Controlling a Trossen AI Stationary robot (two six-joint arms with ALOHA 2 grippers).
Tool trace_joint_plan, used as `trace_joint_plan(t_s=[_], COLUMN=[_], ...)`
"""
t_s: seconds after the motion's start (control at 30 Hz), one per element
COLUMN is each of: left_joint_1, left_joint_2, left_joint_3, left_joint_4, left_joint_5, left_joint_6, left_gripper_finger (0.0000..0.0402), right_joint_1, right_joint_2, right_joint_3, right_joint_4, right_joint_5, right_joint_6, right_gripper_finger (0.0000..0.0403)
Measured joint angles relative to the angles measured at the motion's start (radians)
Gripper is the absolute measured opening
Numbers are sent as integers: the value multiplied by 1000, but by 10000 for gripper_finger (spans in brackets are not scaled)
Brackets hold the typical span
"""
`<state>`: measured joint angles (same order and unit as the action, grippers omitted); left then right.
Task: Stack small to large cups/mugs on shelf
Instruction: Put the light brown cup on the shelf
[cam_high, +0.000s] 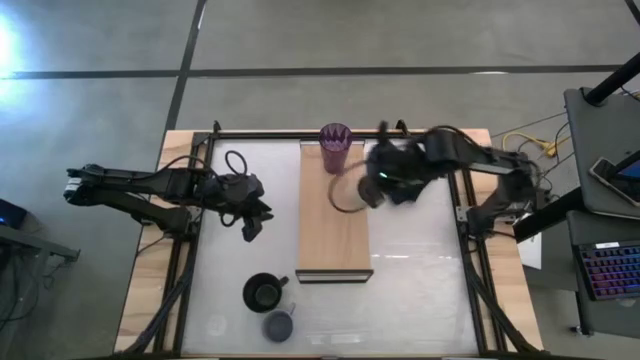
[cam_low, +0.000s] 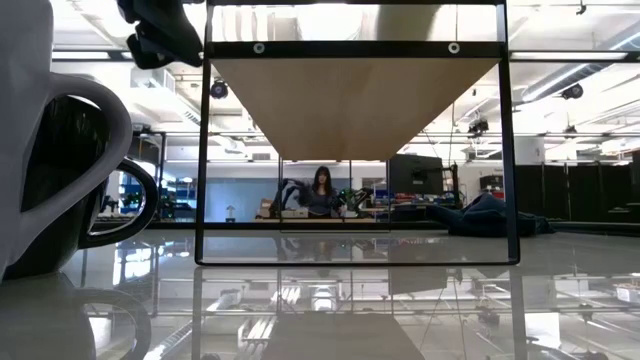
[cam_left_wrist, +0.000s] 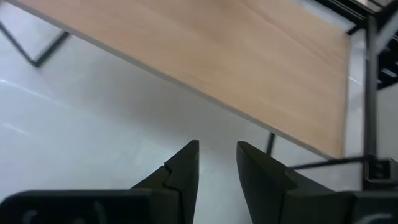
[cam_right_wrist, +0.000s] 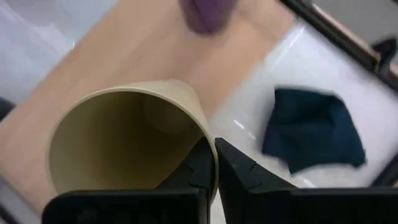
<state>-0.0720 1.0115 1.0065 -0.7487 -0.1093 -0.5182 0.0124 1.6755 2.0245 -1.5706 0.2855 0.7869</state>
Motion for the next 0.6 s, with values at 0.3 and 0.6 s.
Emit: trace_joint_plan(t_s=[0.3, 0.6], left_joint_1=[7, 7], left_joint_2=[0, 3], left_joint_3=[0, 0], left_joint_4=[6, 44], left_joint_5=[-46, -85], left_joint_6=[-78, -78], left_gripper_finger=[93, 93], right_joint_1=[-131, -182], right_joint_2=[244, 303], right_joint_3=[275, 316], right_joint_4=[0, -3], right_joint_5=[-140, -206], right_joint_6=[-221, -266], right_gripper_finger=[9, 9])
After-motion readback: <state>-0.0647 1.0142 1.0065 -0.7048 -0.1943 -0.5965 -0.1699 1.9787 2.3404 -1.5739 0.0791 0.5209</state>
